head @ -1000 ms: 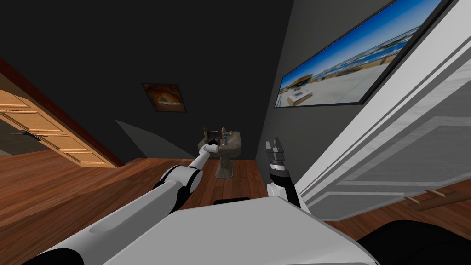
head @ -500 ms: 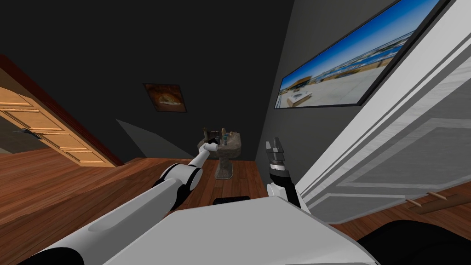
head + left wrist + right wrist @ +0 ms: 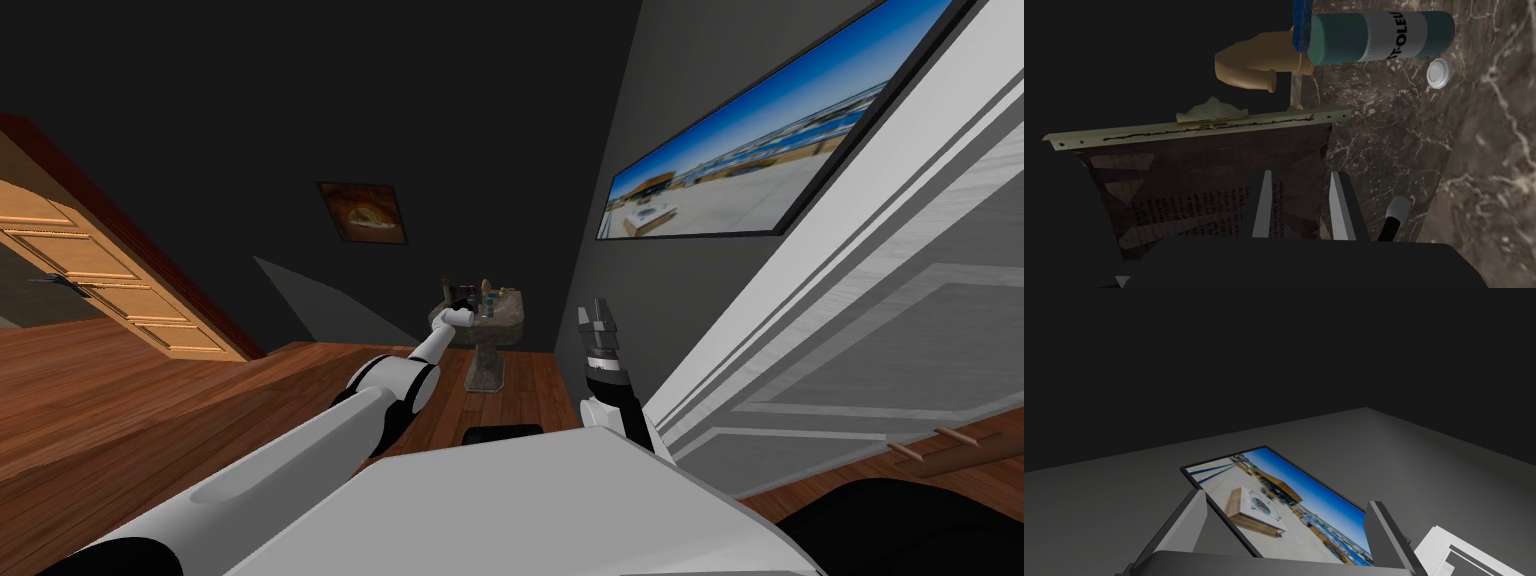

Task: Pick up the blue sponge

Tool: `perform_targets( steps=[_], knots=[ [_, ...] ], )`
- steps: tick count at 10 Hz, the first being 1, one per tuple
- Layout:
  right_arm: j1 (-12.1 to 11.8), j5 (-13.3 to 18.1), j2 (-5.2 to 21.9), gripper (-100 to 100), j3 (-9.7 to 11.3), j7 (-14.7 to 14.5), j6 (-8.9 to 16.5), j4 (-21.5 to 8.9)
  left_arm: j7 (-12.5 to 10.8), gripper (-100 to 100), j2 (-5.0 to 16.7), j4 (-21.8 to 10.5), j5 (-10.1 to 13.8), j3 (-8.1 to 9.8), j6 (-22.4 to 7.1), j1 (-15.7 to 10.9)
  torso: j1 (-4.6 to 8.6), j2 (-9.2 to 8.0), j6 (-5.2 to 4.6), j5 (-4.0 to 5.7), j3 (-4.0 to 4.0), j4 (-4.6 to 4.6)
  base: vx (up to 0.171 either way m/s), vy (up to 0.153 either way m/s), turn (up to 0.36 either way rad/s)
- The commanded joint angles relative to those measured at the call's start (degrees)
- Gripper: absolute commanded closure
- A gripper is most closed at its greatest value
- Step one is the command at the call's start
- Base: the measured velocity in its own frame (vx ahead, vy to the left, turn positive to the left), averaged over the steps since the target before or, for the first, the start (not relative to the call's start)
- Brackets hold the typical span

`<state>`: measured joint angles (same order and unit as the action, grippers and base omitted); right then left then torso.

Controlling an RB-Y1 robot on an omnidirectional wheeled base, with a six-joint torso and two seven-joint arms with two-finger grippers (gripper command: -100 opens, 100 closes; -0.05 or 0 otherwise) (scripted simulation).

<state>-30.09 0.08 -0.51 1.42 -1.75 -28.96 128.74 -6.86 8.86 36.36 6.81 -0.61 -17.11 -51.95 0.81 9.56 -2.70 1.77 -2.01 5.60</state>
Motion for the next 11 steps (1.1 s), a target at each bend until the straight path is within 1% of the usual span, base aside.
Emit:
perform_targets(
  steps=[1,3,4,5,6,7,8,9,10,11],
  knots=[
    [0.00,0.00,0.00,0,0.00,0.00,0.00,0.00,-0.01,-100,0.48,-0.60,0.12,0.19,0.86,-2.00,0.00,0.00,0.00,0.00,0.00,0.00,0.064,-0.015,-0.005],
    [0.00,0.00,0.00,0,0.00,0.00,0.00,0.00,-0.01,-100,0.48,-0.60,0.12,0.19,0.86,-2.00,0.00,0.73,-0.20,0.19,-0.07,0.62,0.029,-0.004,0.000],
    [0.00,0.00,0.00,0,0.00,0.00,0.00,0.00,-0.07,-100,0.64,-0.58,0.17,0.25,0.26,-2.47,0.00,1.00,-0.28,0.29,-0.05,0.94,0.060,-0.008,-0.007],
    [0.00,0.00,0.00,0,0.00,0.00,0.00,0.00,-0.07,-100,0.64,-0.58,0.17,0.25,0.26,-2.47,0.03,1.43,-0.38,0.39,-0.09,1.28,0.061,-0.017,-0.012],
    [0.00,0.00,0.00,0,0.00,0.00,0.00,0.00,-0.07,-100,0.64,0.44,0.17,0.25,0.26,-1.72,0.06,1.74,-0.45,0.49,-0.10,1.57,0.024,-0.017,0.005],
    [0.00,0.00,0.00,0,0.00,0.00,0.00,0.00,-0.07,-100,0.64,1.12,0.17,0.25,0.07,-1.57,0.09,1.98,-0.54,0.60,-0.05,1.93,0.001,-0.006,0.004],
    [0.01,0.00,0.00,0,0.00,0.00,0.00,0.00,-0.07,-100,0.64,-0.58,0.17,0.25,0.26,-2.47,0.06,2.28,-0.63,0.68,-0.06,2.23,-0.007,-0.002,-0.016],
    [0.01,0.00,0.00,0,0.00,0.00,0.00,0.00,-0.02,-100,0.14,-2.00,0.33,-0.04,0.61,-1.40,0.00,2.56,-0.64,0.77,-0.04,2.56,-0.013,-0.003,0.003],
    [0.01,0.00,0.00,0,0.00,0.00,0.00,0.00,0.10,0,0.07,-2.46,0.47,-0.14,0.73,-1.22,-0.01,2.72,-0.67,0.82,-0.02,2.76,-0.013,-0.003,0.005],
    [0.00,0.00,0.00,0,0.00,0.00,0.00,0.00,-0.13,-100,0.05,-2.02,0.65,0.07,1.30,-1.10,0.00,2.80,-0.69,0.85,-0.02,2.83,-0.122,0.014,0.078]
  ],
)
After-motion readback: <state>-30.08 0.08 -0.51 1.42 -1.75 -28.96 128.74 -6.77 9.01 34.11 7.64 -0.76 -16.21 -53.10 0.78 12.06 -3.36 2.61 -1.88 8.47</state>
